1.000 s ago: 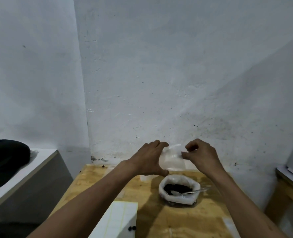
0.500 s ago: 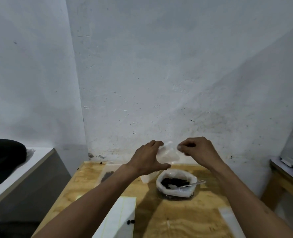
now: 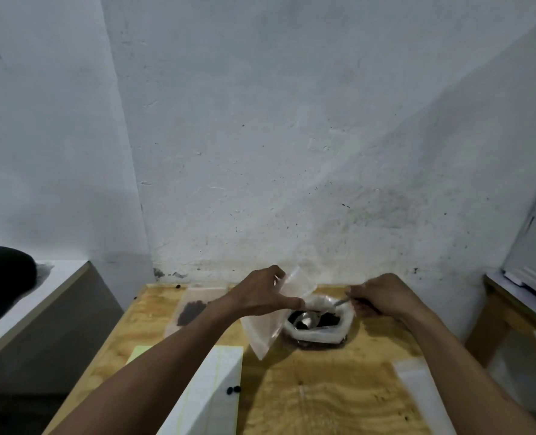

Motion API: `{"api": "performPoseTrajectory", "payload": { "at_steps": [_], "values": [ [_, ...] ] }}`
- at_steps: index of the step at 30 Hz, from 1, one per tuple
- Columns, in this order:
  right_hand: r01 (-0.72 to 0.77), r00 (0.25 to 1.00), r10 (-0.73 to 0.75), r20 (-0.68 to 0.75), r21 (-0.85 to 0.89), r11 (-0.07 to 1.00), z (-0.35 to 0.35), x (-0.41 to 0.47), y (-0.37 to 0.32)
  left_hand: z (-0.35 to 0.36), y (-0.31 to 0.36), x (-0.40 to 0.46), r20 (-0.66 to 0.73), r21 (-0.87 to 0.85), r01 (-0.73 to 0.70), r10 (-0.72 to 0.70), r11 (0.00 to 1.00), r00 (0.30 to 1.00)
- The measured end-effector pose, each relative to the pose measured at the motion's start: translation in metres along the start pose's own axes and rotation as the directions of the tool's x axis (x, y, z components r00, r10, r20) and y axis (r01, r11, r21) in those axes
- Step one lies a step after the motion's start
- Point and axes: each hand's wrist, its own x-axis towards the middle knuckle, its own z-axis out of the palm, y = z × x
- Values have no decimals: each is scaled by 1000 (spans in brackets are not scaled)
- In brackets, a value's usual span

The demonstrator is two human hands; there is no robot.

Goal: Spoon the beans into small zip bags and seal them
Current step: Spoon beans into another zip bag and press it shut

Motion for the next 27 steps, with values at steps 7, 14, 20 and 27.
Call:
{"api": "performPoseTrajectory", "payload": {
  "at_steps": [7, 14, 20, 27],
  "values": [
    [343, 878, -450, -162, -444, 828, -6, 0, -18, 1, -6, -1, 95, 45, 75, -79, 996, 992],
    [191, 924, -332, -192, -522, 831, 4, 9, 18, 8, 2, -2, 134, -123, 116, -99, 986, 986],
    [-41, 982, 36, -186, -19, 999, 24, 9, 46, 14, 5, -2, 127, -145, 107, -89, 984, 988],
    [-52, 980, 74, -186, 118, 992, 4, 9, 35, 2, -8, -4, 11, -95, 49, -49, 994, 999]
  ]
}}
